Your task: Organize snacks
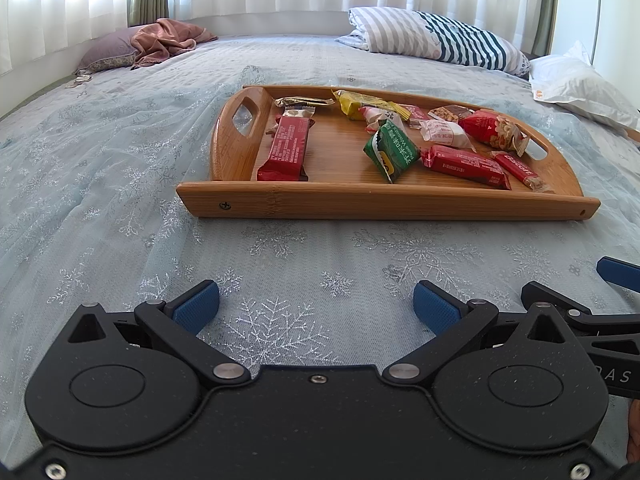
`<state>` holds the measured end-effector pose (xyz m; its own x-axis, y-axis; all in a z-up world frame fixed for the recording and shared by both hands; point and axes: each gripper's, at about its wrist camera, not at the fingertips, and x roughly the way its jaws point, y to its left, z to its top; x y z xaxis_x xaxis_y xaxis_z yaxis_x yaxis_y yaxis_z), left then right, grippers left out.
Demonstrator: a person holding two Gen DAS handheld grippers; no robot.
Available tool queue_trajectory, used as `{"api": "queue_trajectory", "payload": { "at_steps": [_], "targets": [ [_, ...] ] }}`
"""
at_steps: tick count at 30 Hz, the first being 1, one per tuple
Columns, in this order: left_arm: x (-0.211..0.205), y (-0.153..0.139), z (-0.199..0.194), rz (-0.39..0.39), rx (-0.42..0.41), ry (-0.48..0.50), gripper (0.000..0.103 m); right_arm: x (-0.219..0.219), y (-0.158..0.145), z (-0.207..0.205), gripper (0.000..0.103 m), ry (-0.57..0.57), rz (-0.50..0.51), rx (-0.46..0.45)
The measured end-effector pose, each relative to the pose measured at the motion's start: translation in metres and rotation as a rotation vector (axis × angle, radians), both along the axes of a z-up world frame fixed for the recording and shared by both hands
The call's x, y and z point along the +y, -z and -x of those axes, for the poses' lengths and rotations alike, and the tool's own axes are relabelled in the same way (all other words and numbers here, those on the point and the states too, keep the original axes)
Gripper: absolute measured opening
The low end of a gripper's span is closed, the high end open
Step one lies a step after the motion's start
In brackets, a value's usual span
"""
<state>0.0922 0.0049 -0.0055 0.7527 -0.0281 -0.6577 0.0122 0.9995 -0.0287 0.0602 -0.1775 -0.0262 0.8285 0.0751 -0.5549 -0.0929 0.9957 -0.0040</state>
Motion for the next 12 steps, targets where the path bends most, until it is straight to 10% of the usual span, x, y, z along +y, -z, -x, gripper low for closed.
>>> {"api": "queue_trajectory", "payload": {
  "at_steps": [12],
  "targets": [
    [0.001,-0.0003,0.0003,-0.003,-0.007,-0.002,0.103,-0.0021,-0.0003,-0.0017,0.103,0.0,-0.009,0.002]
  ]
}}
